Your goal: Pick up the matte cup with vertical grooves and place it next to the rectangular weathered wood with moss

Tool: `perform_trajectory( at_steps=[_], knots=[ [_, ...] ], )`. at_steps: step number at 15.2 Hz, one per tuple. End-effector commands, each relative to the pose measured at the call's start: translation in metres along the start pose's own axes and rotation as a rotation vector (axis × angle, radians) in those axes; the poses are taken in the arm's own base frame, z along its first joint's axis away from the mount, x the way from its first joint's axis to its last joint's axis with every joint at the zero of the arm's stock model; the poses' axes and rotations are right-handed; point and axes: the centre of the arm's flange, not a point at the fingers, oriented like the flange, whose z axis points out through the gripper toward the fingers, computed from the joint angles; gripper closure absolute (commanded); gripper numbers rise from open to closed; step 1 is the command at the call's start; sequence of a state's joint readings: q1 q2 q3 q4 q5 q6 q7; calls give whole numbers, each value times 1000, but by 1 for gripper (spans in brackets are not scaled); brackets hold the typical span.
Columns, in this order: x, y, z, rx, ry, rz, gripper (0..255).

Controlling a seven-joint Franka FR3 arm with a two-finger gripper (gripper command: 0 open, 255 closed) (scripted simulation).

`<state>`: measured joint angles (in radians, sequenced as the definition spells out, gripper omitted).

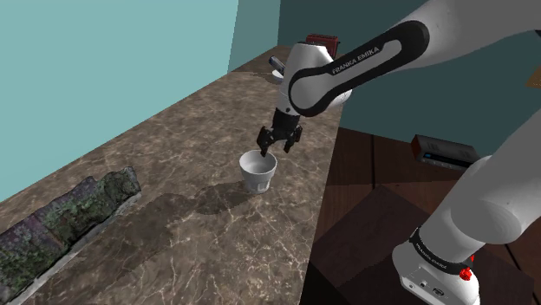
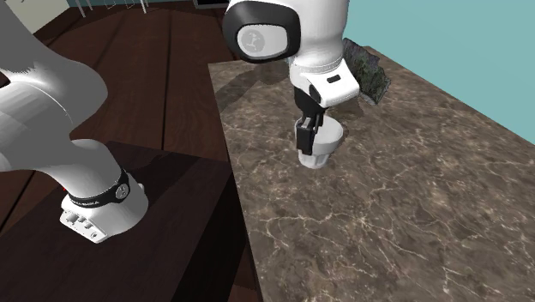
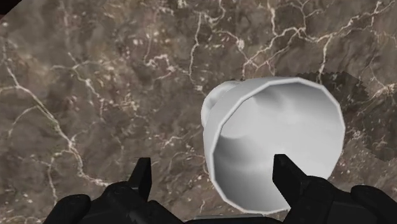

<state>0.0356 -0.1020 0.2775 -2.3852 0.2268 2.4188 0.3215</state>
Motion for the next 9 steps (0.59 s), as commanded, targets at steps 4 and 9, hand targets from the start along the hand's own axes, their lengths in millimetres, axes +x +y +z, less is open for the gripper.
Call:
perform_trajectory(
  at_steps=[4, 9],
  knots=[
    [3, -2, 27, 2, 3, 2, 0],
    [3, -2, 35, 2, 3, 2, 0]
  ],
)
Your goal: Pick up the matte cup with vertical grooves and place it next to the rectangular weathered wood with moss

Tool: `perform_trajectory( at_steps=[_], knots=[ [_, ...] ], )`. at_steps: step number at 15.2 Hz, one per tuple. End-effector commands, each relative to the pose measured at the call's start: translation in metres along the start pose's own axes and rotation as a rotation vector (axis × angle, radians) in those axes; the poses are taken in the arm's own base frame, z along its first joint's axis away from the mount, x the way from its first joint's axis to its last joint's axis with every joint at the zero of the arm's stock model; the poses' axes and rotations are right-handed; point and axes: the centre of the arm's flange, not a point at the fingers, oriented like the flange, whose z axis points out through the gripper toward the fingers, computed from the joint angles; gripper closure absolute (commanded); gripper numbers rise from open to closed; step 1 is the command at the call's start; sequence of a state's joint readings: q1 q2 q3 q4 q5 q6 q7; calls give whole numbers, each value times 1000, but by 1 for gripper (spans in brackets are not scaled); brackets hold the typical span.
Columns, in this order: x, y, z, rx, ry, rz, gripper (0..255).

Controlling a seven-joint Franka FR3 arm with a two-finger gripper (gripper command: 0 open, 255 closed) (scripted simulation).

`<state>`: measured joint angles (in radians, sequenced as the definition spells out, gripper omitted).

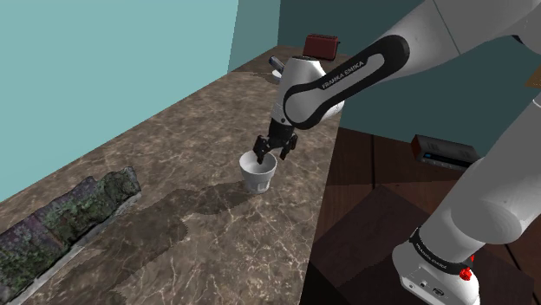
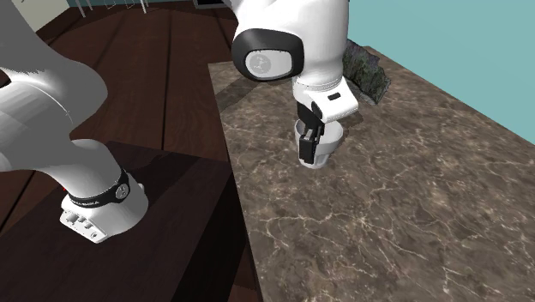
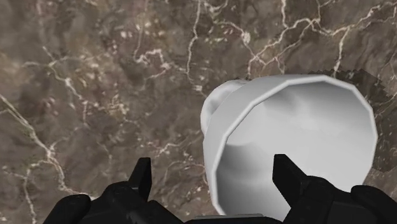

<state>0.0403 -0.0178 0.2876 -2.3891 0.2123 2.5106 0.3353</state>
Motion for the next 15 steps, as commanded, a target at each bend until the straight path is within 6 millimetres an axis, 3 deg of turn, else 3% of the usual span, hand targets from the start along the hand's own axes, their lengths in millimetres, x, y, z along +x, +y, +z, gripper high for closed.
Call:
perform_trajectory(
  at_steps=[1, 4, 5, 15],
  knots=[
    [0, 0, 1, 0, 0, 0, 0],
    [0, 0, 1, 0, 0, 0, 0],
    [0, 0, 1, 0, 0, 0, 255],
    [0, -1, -5, 0, 0, 0, 255]
  ],
)
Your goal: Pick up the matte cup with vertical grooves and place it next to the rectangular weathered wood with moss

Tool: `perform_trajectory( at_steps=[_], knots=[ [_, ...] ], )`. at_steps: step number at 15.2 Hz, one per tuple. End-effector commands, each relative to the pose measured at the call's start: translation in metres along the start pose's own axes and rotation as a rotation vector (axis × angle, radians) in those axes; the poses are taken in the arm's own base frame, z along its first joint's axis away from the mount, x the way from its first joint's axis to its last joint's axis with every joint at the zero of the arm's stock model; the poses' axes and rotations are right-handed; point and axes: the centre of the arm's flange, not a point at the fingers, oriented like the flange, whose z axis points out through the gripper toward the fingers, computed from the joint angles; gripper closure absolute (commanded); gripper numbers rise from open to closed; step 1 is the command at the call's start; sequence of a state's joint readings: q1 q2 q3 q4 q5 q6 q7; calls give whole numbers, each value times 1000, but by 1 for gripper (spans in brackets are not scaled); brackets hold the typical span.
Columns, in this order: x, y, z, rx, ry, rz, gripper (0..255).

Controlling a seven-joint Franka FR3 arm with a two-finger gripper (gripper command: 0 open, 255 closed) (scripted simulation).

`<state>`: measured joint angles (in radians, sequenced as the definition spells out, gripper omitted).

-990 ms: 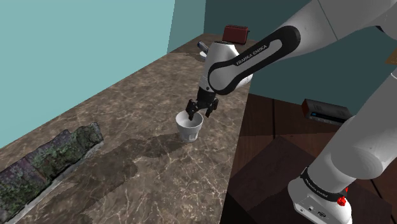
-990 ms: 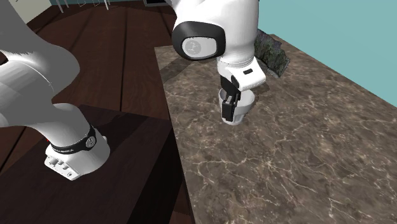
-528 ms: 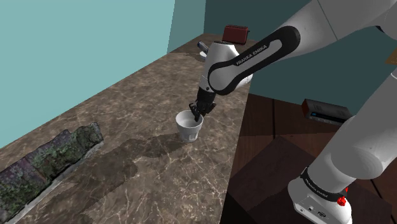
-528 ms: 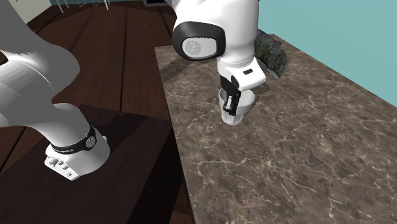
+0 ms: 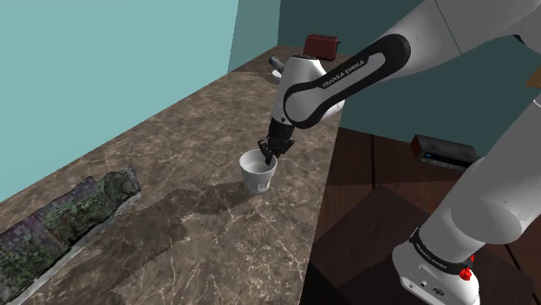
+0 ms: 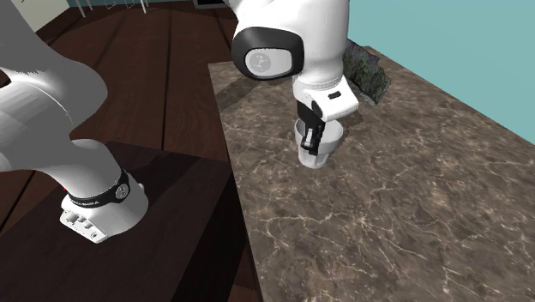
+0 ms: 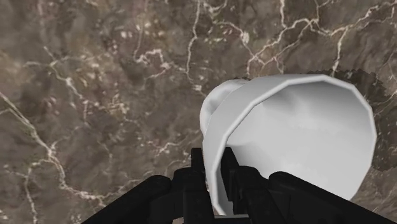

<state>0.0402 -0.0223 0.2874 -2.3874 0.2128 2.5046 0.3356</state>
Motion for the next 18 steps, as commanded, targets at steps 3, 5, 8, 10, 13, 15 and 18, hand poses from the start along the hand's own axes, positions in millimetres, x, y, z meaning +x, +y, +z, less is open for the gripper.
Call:
perform_trajectory(
  at_steps=[3, 5, 8, 10, 13, 15, 18],
  knots=[
    [1, -4, -18, 0, 0, 0, 255],
    [2, -5, -28, 0, 0, 0, 255],
    [3, -8, -44, 0, 0, 0, 255],
    [4, -10, -54, 0, 0, 0, 255],
    [5, -13, -70, 0, 0, 0, 255],
    [6, -15, -80, 0, 0, 0, 255],
    [7, -17, -96, 0, 0, 0, 255]
  ],
)
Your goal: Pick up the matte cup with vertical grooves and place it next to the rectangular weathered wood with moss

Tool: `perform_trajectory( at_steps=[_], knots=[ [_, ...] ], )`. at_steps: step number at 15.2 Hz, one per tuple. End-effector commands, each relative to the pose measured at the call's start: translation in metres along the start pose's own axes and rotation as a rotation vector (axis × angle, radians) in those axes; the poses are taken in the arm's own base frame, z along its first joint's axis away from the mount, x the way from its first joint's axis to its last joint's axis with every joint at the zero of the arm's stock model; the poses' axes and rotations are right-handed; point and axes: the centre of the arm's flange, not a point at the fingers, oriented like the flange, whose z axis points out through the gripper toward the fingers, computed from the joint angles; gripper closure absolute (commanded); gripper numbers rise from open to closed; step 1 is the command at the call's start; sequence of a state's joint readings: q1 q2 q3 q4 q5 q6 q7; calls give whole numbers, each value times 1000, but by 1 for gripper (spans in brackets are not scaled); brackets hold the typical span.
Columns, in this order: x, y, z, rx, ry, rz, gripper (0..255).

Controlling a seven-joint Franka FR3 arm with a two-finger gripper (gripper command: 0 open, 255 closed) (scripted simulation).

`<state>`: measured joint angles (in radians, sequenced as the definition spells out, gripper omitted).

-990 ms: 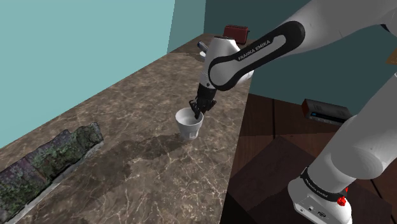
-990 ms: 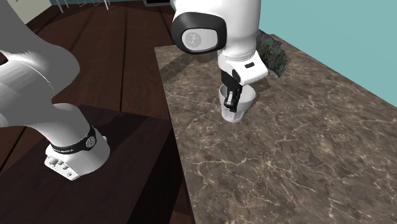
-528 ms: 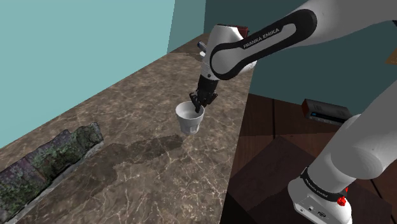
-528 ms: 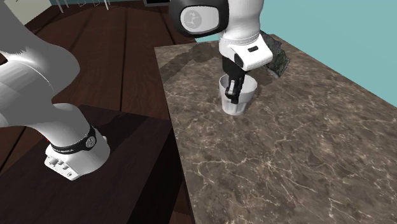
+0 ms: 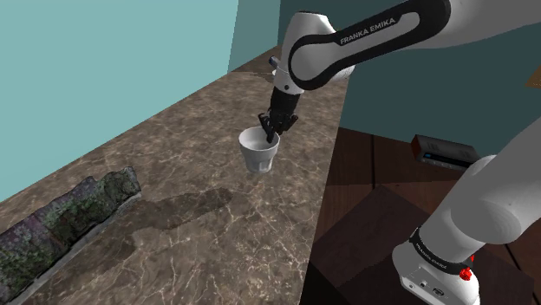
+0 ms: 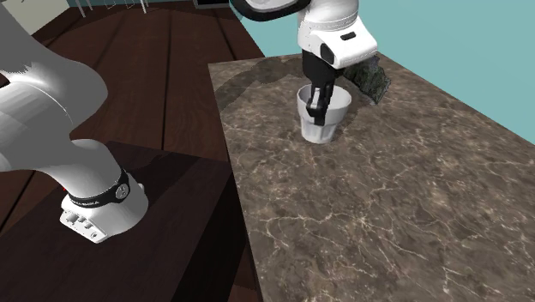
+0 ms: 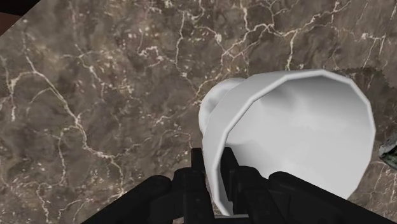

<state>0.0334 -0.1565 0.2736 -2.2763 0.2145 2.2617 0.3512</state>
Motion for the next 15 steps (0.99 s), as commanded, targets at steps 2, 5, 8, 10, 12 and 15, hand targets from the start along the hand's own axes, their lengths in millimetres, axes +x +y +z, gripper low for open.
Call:
perform_trajectory(
  at_steps=[2, 5, 8, 10, 12, 15],
  knots=[
    [0, -4, -16, 0, 0, 0, 255],
    [1, -6, -32, 0, 0, 0, 255],
    [2, -9, -47, 0, 0, 0, 255],
    [3, -11, -58, 0, 0, 0, 255],
    [4, -13, -68, 0, 0, 0, 255],
    [5, -16, -84, 0, 0, 0, 255]
  ],
)
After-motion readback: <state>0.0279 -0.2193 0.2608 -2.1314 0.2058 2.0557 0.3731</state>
